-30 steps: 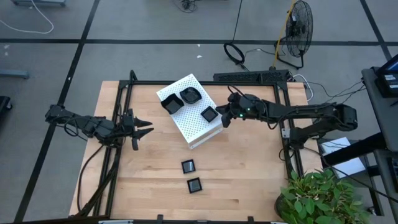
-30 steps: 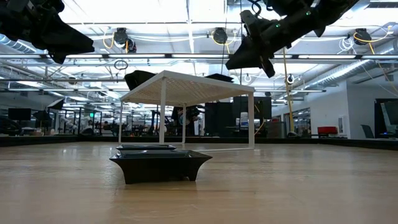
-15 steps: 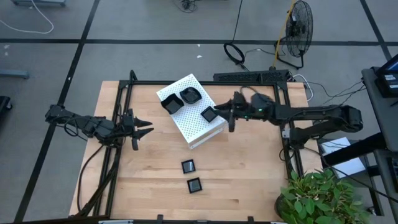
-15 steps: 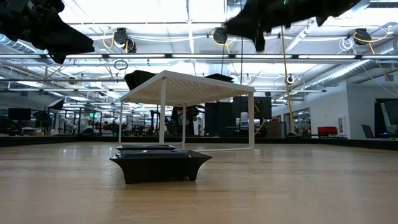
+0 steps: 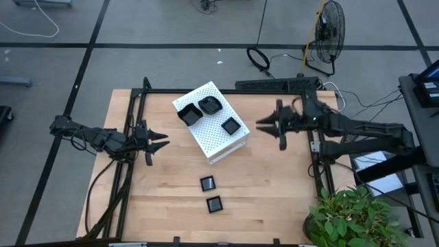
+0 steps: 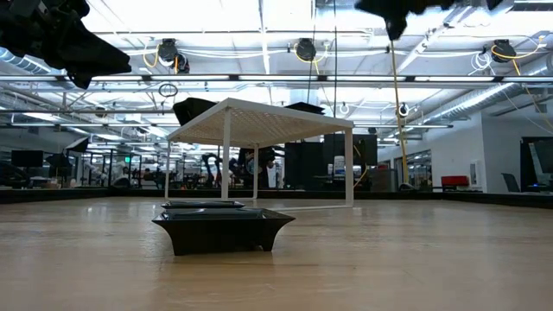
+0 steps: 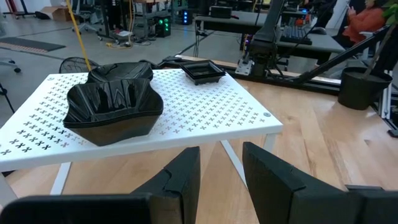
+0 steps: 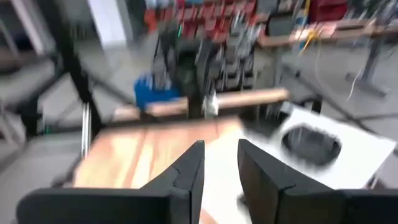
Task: Pick & Place Mini shaped plates
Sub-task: Stack the square plate on top of the stacked square plates on the shelf
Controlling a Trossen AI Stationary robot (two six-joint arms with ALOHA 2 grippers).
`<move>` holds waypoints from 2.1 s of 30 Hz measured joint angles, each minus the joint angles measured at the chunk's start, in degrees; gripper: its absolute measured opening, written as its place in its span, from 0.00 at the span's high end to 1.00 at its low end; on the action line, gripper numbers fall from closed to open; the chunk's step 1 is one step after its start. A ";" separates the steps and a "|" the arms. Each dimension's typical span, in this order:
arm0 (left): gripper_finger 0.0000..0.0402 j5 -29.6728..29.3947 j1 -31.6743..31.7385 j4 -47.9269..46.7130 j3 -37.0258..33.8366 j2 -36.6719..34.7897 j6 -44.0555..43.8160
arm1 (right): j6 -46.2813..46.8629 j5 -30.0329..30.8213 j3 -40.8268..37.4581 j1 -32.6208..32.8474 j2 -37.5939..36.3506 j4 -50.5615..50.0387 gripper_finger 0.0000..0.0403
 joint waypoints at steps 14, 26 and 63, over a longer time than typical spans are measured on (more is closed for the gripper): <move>0.70 0.00 0.00 0.00 0.00 0.02 0.00 | -9.42 0.16 -12.60 5.88 -4.63 5.48 0.79; 0.70 -0.09 0.00 5.50 0.00 0.02 -0.40 | -12.49 0.19 -26.47 5.98 -6.71 30.02 0.79; 0.30 18.16 0.00 10.99 18.69 61.90 -16.70 | -10.95 12.49 -31.89 5.93 -6.66 38.14 0.79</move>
